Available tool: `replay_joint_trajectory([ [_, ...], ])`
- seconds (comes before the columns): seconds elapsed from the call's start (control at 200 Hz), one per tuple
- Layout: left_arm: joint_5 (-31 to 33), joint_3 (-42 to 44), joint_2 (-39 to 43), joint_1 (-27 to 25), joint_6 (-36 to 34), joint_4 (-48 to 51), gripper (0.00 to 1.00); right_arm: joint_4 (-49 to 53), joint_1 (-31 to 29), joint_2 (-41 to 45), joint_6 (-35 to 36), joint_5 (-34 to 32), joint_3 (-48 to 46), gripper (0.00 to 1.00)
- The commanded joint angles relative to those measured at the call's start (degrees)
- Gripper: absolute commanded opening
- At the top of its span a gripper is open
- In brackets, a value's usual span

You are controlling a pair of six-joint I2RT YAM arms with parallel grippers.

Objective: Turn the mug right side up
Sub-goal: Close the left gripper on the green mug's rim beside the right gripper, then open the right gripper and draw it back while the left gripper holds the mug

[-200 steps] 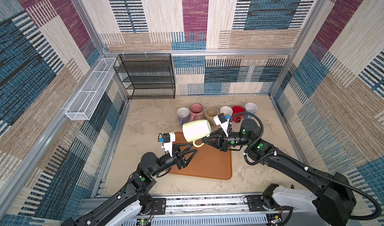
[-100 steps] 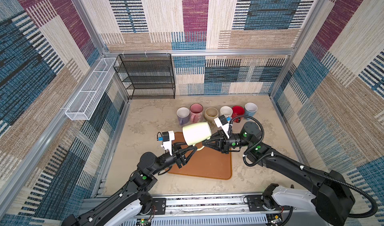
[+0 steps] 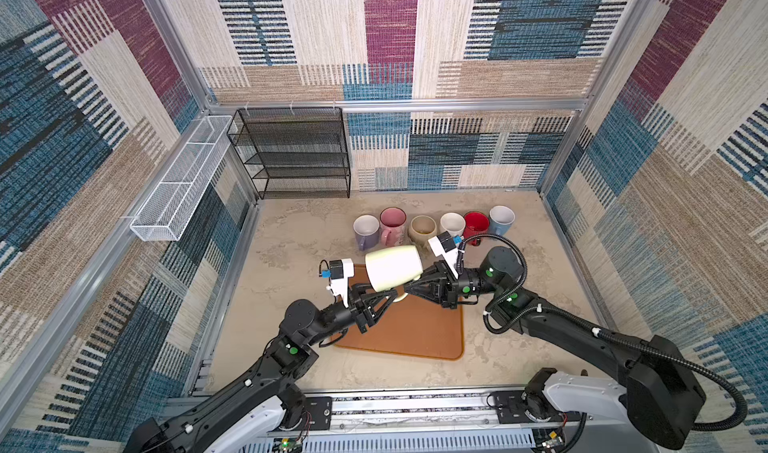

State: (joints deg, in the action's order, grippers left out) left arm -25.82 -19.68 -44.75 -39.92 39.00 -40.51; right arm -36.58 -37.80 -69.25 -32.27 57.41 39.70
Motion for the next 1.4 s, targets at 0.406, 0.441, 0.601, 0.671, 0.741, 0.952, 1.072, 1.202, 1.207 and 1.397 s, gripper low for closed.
replay_joint_trajectory([
  [0.406,-0.7,-1.3,-1.6,0.0,0.3,-5.9,0.07,-4.9,-0.2,-2.3,0.4,2.2,-2.5,0.00],
  [0.441,-0.6,-1.3,-1.5,0.0,0.2,-5.7,0.07,-4.8,-0.2,-2.4,0.5,2.2,-2.6,0.00],
  [0.601,0.0,-0.8,-1.4,0.0,-0.1,-5.4,0.00,-3.3,-0.1,-2.4,1.7,1.7,-2.2,0.00],
  [0.671,0.2,-0.5,-1.2,0.1,-0.3,-5.3,0.00,-2.2,-0.1,-2.3,2.4,1.1,-1.9,0.00],
  [0.741,0.6,-0.3,-0.7,0.0,-0.6,-4.7,0.00,-1.1,-0.1,-2.3,2.9,0.8,-1.5,0.11],
  [0.952,3.2,0.6,2.4,0.1,-2.0,0.2,0.00,2.5,-0.1,-1.9,5.0,-0.7,-0.9,0.54],
  [1.072,5.9,0.9,5.2,0.3,-3.0,5.8,0.00,5.1,-0.1,-1.3,6.6,-2.1,-1.0,0.66],
  [1.202,9.4,0.6,8.7,0.6,-4.4,14.5,0.00,9.0,0.0,-0.2,9.3,-4.4,-1.1,0.74],
  [1.207,9.6,0.6,8.8,0.7,-4.5,14.9,0.00,9.1,0.0,-0.1,9.3,-4.5,-1.1,0.74],
  [1.397,15.7,-0.7,13.5,1.4,-6.4,28.3,0.00,13.6,0.0,1.5,12.3,-7.8,-1.4,0.87],
])
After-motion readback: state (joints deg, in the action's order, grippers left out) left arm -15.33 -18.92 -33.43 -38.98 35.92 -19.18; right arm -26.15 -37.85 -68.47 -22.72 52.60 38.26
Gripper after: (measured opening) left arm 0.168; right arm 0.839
